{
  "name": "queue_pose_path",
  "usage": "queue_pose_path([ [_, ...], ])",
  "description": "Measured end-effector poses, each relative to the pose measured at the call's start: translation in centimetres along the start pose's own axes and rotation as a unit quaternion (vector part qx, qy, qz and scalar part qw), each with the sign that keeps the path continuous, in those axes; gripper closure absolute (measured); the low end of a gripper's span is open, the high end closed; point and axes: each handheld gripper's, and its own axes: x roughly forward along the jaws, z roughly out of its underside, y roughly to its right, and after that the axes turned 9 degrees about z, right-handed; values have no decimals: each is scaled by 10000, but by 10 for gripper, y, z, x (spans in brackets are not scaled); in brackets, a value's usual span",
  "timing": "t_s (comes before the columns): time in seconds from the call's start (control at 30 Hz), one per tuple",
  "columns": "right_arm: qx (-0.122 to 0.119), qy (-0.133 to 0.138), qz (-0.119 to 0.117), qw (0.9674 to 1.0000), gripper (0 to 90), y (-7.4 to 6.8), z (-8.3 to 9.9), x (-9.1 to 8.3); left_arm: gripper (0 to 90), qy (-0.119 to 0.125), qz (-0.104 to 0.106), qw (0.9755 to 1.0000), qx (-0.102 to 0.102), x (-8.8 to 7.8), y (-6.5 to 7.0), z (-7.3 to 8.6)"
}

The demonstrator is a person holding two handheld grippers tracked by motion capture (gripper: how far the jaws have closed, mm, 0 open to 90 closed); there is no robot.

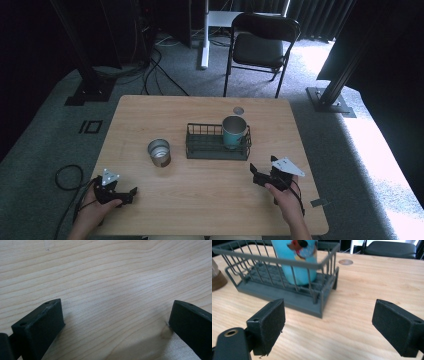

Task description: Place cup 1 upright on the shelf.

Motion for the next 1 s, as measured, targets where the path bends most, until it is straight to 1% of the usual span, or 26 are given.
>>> queue_pose_path([
  [0.13,-68,-89,28,9999,111,8,8,-5,3,-1,0,10000,0,0,0,0],
  [0.23,-27,-101,41,9999,112,12,12,-7,3,-2,1,10000,0,0,0,0],
  [0.27,33,-133,59,9999,111,16,15,-9,3,-1,0,10000,0,0,0,0],
  [0.33,114,-188,52,9997,111,19,18,-12,3,0,0,10000,0,0,0,0],
  [0.37,123,-233,40,9996,111,20,19,-13,3,1,0,10000,-2,0,0,0],
  [0.47,5,-287,87,9996,111,24,23,-16,3,1,1,10000,-2,0,0,0],
  [0.53,14,-366,33,9993,111,26,26,-18,3,0,1,10000,-1,0,0,0],
  [0.63,-171,-480,-60,9987,111,29,31,-21,3,-1,1,10000,-1,0,0,0],
  [0.77,-260,-604,-217,9976,111,32,35,-26,3,-1,0,10000,0,0,0,0],
  [0.87,-399,-683,-355,9962,111,34,38,-30,3,0,1,10000,-1,0,0,0],
  [0.9,-399,-683,-355,9962,111,34,38,-30,3,0,1,10000,-1,0,0,0],
  [0.93,-527,-748,-420,9949,111,35,40,-32,3,0,0,10000,0,0,0,0],
  [0.97,-527,-748,-420,9949,111,35,40,-32,3,0,0,10000,0,0,0,0],
  [1.0,-577,-845,-516,9934,111,37,42,-34,3,-2,1,10000,0,0,0,0],
])
